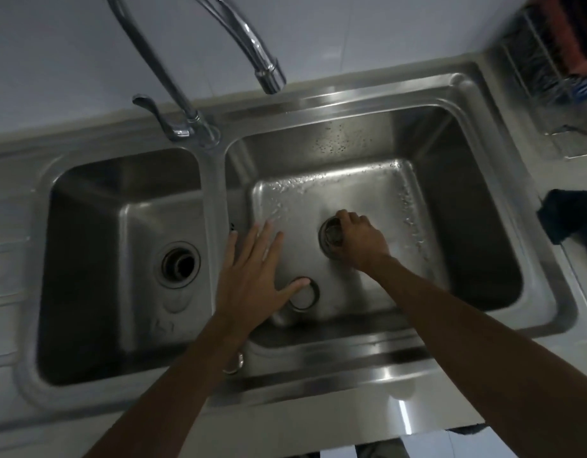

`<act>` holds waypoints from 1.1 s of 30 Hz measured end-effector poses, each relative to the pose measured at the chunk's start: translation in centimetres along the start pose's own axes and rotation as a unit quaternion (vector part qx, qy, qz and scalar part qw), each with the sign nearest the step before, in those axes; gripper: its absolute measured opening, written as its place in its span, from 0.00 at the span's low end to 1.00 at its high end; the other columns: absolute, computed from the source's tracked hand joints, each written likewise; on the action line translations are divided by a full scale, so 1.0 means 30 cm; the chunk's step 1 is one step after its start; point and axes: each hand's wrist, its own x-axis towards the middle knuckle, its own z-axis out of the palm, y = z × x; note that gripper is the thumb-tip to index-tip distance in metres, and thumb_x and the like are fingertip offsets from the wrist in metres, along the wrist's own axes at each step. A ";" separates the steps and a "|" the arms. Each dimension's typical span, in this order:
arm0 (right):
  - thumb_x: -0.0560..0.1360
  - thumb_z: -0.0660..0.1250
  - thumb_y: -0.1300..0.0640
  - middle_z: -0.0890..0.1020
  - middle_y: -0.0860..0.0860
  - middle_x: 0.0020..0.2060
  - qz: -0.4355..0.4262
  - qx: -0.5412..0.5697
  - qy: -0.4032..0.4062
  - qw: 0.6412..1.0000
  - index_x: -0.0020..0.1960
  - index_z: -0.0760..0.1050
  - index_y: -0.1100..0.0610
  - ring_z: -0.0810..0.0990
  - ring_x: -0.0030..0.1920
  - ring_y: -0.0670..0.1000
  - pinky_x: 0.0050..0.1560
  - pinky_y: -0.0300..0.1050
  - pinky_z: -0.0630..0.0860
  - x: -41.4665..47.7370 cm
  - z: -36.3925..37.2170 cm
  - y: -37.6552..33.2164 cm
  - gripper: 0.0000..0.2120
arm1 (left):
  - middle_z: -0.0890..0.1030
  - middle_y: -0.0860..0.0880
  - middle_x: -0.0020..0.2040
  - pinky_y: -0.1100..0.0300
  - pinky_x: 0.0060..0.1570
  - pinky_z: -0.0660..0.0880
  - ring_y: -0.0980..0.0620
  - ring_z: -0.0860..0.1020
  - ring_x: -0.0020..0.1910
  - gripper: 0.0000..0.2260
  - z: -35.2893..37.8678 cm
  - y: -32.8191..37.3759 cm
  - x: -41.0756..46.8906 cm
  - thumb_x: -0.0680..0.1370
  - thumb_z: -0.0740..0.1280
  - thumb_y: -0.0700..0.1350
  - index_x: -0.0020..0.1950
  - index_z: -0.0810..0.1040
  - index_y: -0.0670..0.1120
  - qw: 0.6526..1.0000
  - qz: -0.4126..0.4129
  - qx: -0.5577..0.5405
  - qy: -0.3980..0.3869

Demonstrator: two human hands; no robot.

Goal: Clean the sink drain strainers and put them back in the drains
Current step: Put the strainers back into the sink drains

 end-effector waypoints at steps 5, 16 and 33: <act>0.72 0.75 0.49 0.74 0.57 0.67 0.043 -0.007 -0.007 0.999 0.72 0.65 0.59 0.74 0.64 0.61 0.54 0.53 0.76 0.009 0.040 0.014 0.35 | 0.57 0.44 0.85 0.38 0.80 0.52 0.44 0.55 0.84 0.45 -0.004 -0.048 0.001 0.78 0.51 0.77 0.83 0.63 0.45 0.999 -0.012 0.007 0.029; 0.80 0.65 0.54 0.70 0.52 0.73 0.067 -0.095 -0.025 0.993 0.74 0.69 0.53 0.73 0.63 0.63 0.55 0.53 0.76 0.005 0.088 0.001 0.23 | 0.59 0.43 0.84 0.36 0.79 0.54 0.43 0.57 0.84 0.43 0.017 -0.058 0.007 0.79 0.53 0.76 0.81 0.66 0.45 0.998 -0.009 -0.003 0.055; 0.72 0.75 0.47 0.70 0.59 0.72 -0.230 -0.150 -0.191 0.943 0.78 0.61 0.57 0.74 0.65 0.63 0.57 0.58 0.79 -0.160 0.119 -0.225 0.41 | 0.58 0.41 0.84 0.39 0.82 0.50 0.43 0.56 0.84 0.43 -0.010 -0.050 0.000 0.80 0.47 0.75 0.83 0.62 0.46 0.999 -0.031 -0.012 0.016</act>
